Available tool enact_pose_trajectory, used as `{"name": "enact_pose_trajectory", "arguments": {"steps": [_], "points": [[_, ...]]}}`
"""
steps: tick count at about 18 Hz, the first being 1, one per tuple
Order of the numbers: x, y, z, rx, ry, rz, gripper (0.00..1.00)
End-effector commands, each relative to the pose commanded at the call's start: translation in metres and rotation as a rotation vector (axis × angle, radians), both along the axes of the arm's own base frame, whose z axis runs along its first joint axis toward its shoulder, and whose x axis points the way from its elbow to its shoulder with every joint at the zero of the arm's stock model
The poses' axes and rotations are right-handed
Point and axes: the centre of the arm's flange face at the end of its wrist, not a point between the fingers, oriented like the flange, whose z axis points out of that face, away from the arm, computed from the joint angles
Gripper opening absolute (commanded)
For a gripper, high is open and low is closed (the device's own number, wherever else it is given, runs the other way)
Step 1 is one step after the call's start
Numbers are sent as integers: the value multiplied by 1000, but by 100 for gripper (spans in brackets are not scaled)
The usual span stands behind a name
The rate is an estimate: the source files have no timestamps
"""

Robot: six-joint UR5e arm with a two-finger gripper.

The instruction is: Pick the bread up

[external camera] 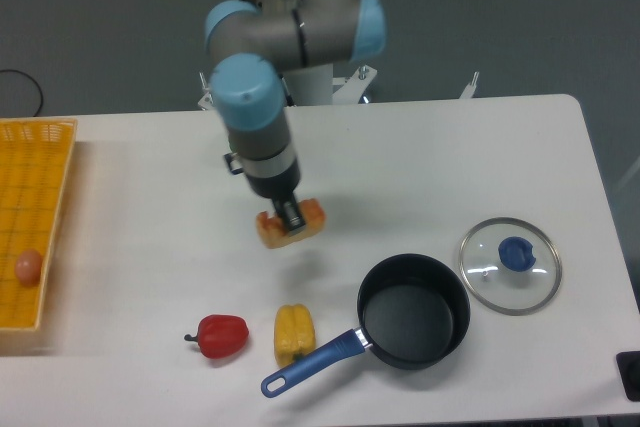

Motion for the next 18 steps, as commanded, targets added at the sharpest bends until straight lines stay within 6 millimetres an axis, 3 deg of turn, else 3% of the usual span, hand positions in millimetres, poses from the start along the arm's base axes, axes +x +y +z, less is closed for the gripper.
{"name": "enact_pose_trajectory", "arguments": {"steps": [4, 8, 18], "points": [[-48, -21, 13, 42, -3, 17, 44], [-86, -25, 3, 21, -36, 16, 45], [-101, -24, -20, 2, -67, 27, 46]]}}
